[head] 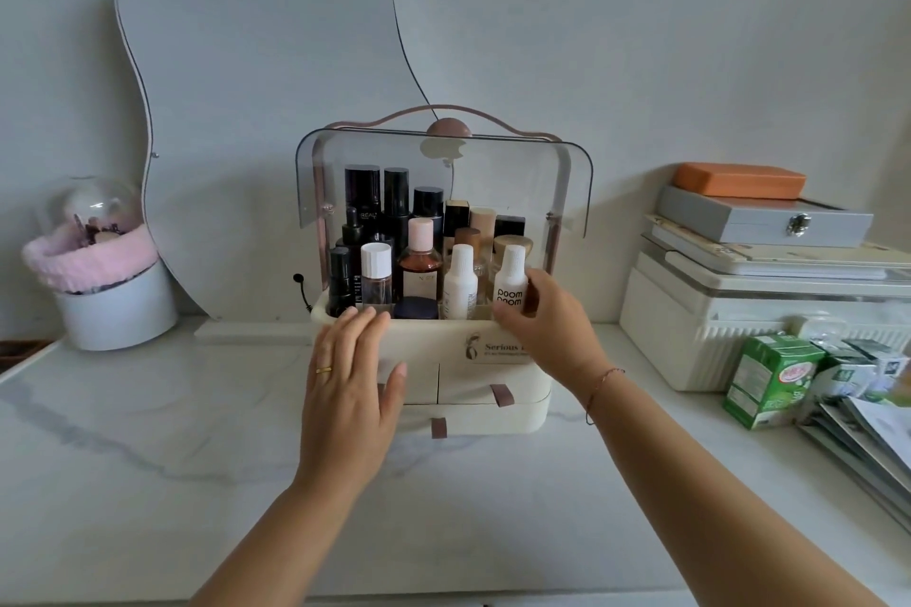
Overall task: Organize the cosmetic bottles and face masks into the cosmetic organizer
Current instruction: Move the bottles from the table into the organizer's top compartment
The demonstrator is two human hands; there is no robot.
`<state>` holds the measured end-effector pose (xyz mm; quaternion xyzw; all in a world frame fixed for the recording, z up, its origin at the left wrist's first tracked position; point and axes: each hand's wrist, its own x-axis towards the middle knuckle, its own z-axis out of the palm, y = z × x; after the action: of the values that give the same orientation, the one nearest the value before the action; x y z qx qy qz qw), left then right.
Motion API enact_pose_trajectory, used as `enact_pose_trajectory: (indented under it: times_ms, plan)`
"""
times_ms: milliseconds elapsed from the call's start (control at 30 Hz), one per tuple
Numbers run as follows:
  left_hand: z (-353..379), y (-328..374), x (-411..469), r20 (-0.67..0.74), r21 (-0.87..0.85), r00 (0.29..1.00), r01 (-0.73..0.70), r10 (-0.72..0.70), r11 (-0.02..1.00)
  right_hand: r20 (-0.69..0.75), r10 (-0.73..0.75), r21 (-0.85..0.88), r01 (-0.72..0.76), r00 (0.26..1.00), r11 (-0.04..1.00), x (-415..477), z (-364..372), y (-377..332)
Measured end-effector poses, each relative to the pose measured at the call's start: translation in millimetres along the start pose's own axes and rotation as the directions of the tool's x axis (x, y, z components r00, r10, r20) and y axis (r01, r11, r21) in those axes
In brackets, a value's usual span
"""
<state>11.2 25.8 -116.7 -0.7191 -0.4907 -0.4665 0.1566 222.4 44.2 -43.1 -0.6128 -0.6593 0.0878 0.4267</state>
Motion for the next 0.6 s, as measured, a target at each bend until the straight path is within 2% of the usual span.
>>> enact_pose_trajectory:
  times_ms: [100, 167, 300, 367, 400, 467, 500, 533, 600]
  plan:
    - [-0.8, 0.2, -0.1, 0.012, 0.003, 1.0, -0.004, 0.004, 1.0, -0.001, -0.008, 0.019, 0.008, 1.0, 1.0, -2.4, -0.3, -0.4]
    - [-1.7, -0.3, 0.2, 0.03, 0.006, 1.0, 0.004, -0.005, 1.0, -0.03, -0.003, 0.123, 0.007, 1.0, 0.992, -8.9, 0.9, -0.2]
    - [-3.8, -3.3, -4.8, 0.043, -0.011, 0.999, 0.012, -0.012, 1.0, -0.204, 0.073, 0.228, -0.025, 0.976, 0.973, -44.8, 6.2, 11.3]
    - [-2.0, -2.3, -18.7, 0.007, -0.099, 0.986, 0.167, -0.167, 0.981, -0.221, 0.206, 0.293, -0.136, 0.953, 0.946, -67.0, 10.4, 23.8]
    - [0.9, -3.4, -26.9, 0.026, -0.188, 0.948, 0.315, -0.316, 0.93, -0.198, 0.282, 0.337, -0.205, 0.939, 0.919, -76.2, 14.5, 31.3]
    - [4.3, -5.4, -37.0, 0.184, -0.371, 0.797, 0.598, -0.575, 0.711, -0.087, 0.394, 0.399, -0.33, 0.915, 0.856, -90.5, 22.8, 42.2]
    - [6.0, -6.9, -38.8, 0.263, -0.445, 0.736, 0.667, -0.624, 0.598, -0.009, 0.416, 0.396, -0.379, 0.909, 0.836, -95.7, 28.0, 46.6]
    - [7.3, -7.5, -38.7, 0.316, -0.505, 0.706, 0.691, -0.634, 0.517, 0.058, 0.413, 0.347, -0.406, 0.909, 0.846, -99.3, 33.1, 50.0]
    - [6.9, -7.6, -38.8, 0.364, -0.537, 0.699, 0.698, -0.616, 0.475, 0.119, 0.374, 0.203, -0.391, 0.92, 0.898, -105.2, 39.0, 51.5]
